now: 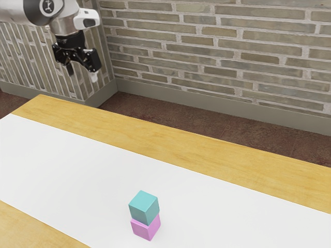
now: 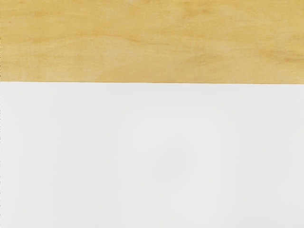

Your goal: Pick up the blue block with one arm, and put the blue block on the table with one arm

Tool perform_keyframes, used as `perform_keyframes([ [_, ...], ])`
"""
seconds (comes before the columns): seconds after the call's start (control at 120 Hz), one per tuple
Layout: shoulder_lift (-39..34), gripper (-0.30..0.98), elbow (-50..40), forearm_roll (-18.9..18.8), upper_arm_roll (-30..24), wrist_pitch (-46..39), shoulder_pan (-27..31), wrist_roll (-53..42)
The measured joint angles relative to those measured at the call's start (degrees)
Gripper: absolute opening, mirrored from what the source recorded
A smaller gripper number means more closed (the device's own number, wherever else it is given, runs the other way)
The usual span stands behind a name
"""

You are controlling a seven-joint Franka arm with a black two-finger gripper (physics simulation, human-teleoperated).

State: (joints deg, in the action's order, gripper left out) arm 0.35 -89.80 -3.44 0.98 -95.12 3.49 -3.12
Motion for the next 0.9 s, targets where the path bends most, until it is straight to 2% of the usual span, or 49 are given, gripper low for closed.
perform_keyframes([
  [0.2,-0.5,0.69,-0.9,0.3,-0.8,-1.6,2.6,-0.9],
  [0.292,-3.9,0.69,-7.1,2.5,-2.3,-3.1,3.7,-0.5],
  [0.333,-5.0,0.69,-11.0,3.3,-3.2,-4.8,1.0,-0.2],
  [0.425,-5.5,0.68,-16.0,4.7,-4.1,-8.4,-10.6,0.5],
  [0.483,-5.4,0.68,-18.3,5.2,-4.3,-10.1,-14.0,0.9],
  [0.692,-4.7,0.68,-26.0,7.4,-4.6,-16.2,-11.4,2.3],
  [0.9,-5.5,0.69,-32.6,9.4,-5.7,-21.8,-13.0,4.4],
])
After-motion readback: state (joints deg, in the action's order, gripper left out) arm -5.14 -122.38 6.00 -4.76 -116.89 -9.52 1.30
